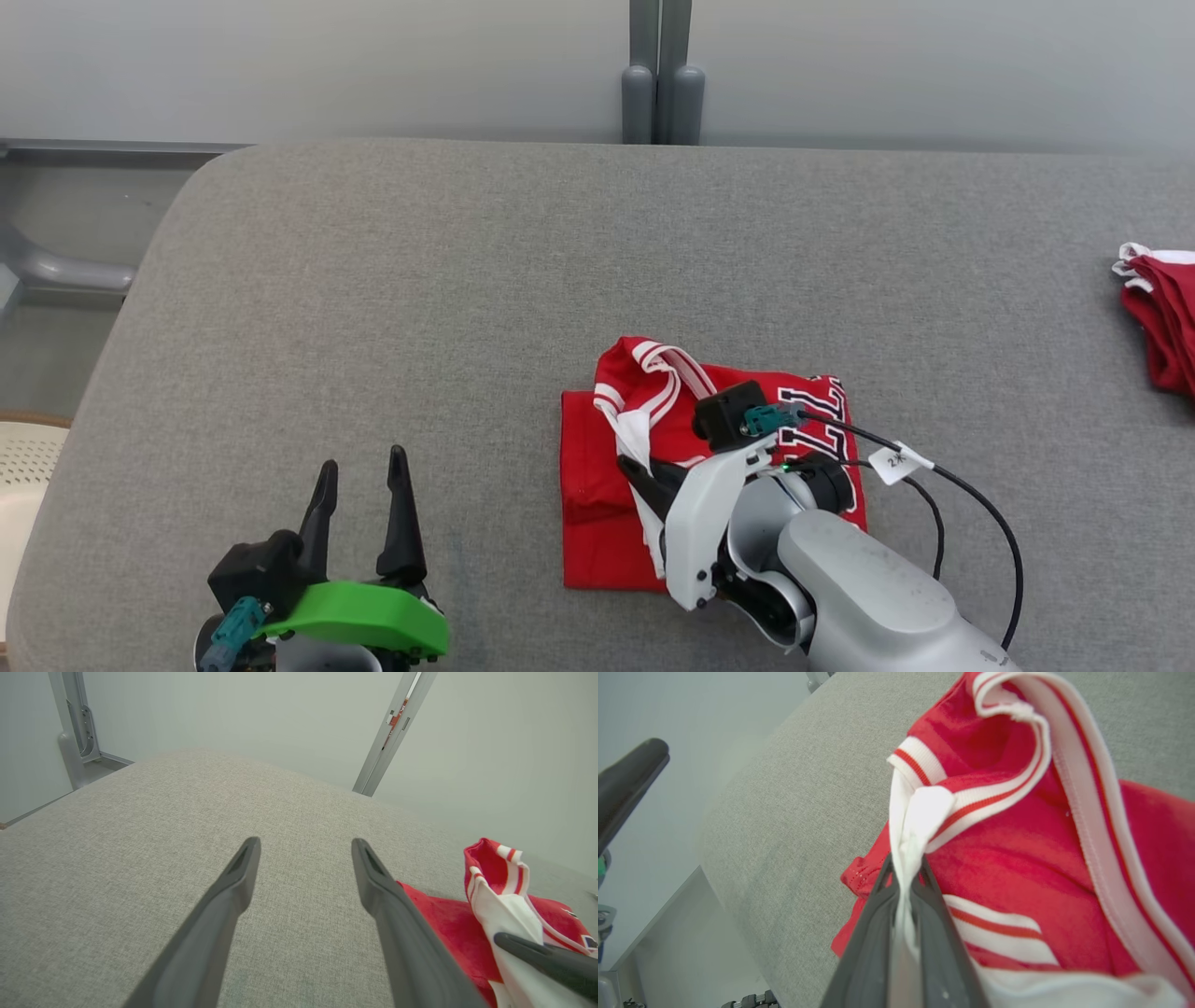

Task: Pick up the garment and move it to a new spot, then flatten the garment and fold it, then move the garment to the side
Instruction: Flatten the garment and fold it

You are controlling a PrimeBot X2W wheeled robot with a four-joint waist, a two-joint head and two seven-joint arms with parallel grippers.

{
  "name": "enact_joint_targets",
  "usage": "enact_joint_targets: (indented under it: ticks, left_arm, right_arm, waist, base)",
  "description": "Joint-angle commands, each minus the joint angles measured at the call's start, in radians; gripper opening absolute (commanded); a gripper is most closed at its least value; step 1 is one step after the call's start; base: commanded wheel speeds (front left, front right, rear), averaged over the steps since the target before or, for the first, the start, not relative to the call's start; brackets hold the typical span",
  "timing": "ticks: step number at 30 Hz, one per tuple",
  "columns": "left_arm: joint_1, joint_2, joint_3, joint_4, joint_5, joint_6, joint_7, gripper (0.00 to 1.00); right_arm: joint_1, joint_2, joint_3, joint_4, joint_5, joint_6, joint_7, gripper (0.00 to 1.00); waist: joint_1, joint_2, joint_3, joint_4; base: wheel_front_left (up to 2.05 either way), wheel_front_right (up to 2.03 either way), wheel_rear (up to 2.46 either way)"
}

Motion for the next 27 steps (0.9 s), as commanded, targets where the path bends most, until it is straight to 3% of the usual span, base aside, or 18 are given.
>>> enact_joint_targets:
  ticks: [1,3,4,17,27]
  left_arm:
    - [-0.014,-0.001,-0.002,0.004,0.004,-0.004,-0.007,1.0]
    - [-0.015,-0.003,-0.004,0.01,0.004,-0.006,-0.007,1.0]
    - [-0.015,-0.004,-0.005,0.012,0.003,-0.007,-0.006,1.0]
    - [0.003,-0.008,-0.007,0.008,0.014,-0.01,-0.007,1.0]
    - [0.026,-0.006,-0.026,-0.007,0.03,-0.008,-0.007,1.0]
  right_arm:
    - [-0.019,0.0,0.014,0.016,0.014,0.0,-0.012,0.24]
    - [-0.035,0.0,0.035,0.04,0.033,0.0,-0.023,0.45]
    - [-0.043,0.0,0.048,0.047,0.046,0.0,-0.032,1.0]
    - [-0.109,0.0,0.091,0.072,0.132,0.0,-0.178,1.0]
    - [-0.115,-0.001,-0.09,0.152,-0.001,0.0,-0.357,1.0]
  waist:
    - [0.0,0.0,-0.008,0.008]
    - [0.0,0.0,-0.014,0.013]
    - [0.0,0.0,-0.016,0.015]
    - [0.0,0.0,-0.041,0.002]
    - [0.0,0.0,-0.051,-0.057]
  base:
    - [0.0,0.0,0.0]
    - [0.0,0.0,0.0]
    - [0.0,0.0,0.0]
    - [0.0,0.0,0.0]
    - [0.0,0.0,0.0]
